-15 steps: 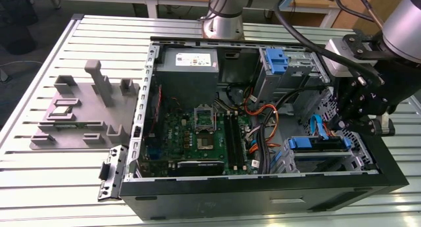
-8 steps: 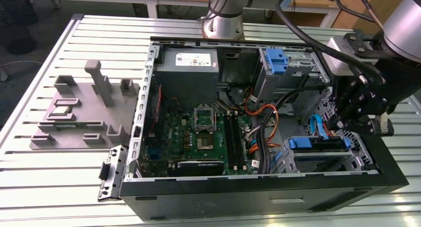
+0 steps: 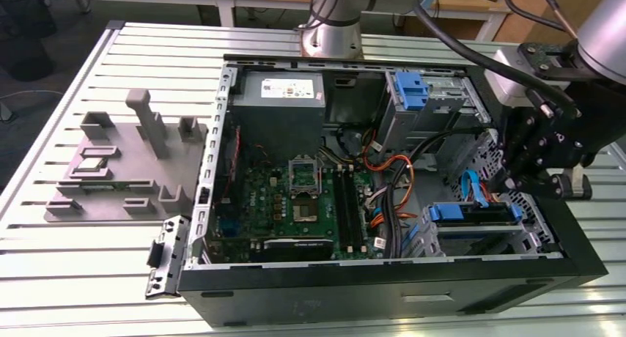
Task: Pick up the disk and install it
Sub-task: 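Insert the second disk wire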
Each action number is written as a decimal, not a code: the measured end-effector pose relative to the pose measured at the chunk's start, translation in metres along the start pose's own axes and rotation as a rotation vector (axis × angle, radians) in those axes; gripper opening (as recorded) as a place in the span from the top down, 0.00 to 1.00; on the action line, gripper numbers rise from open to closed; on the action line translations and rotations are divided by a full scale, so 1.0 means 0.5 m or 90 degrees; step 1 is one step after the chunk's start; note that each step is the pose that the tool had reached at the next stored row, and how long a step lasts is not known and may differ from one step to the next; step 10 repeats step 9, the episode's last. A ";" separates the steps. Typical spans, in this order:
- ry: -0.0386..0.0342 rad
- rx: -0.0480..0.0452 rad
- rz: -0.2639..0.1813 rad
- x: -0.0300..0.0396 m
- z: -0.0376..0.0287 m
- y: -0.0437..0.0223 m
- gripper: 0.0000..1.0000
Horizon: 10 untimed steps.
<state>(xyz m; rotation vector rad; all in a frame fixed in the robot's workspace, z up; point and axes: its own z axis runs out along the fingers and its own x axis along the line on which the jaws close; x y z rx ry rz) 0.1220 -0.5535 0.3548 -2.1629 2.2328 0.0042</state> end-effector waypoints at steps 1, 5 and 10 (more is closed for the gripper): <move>0.0012 -0.0001 0.003 0.001 0.000 0.000 0.90; 0.0037 -0.0001 0.008 0.002 0.000 -0.001 0.90; 0.0035 -0.0001 0.008 0.002 0.000 0.000 0.90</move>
